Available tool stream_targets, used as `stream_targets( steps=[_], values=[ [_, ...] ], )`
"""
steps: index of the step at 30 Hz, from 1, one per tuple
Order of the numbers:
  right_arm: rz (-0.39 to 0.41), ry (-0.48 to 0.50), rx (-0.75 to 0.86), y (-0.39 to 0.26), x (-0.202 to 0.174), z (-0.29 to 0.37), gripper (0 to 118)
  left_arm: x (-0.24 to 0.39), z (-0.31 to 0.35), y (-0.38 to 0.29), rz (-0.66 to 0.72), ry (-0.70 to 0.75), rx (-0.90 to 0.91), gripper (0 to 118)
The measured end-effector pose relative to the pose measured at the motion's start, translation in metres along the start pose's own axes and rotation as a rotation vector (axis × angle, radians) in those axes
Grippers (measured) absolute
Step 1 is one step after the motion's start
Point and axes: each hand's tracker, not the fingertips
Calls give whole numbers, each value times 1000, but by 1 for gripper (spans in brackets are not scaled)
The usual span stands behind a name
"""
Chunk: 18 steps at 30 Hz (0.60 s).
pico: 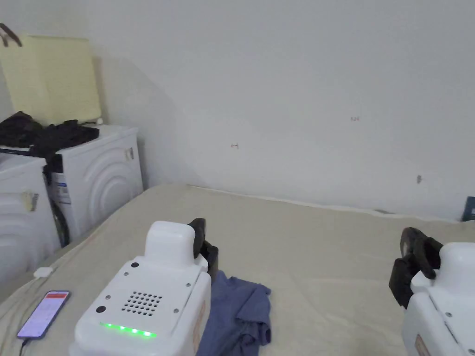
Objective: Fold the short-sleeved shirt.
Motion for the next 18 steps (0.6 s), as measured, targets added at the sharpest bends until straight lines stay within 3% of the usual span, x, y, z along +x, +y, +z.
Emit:
stream_targets(
  steps=[3, 7, 13, 18],
  values=[
    [3, 136, 17, 4, -44, -7, 1, -39, 22, 2, -37, 135, -1, 0],
    [-40, 231, 30, 2, -85, -13, 1, -87, 54, 5, -24, 267, -8, 0],
    [-74, 251, -5, -7, -87, -20, 1, -102, 61, -3, -48, 305, -37, 0],
    [-59, 191, -35, -18, -69, -22, 1, -86, 27, -22, -52, 221, -91, 0]
  ],
)
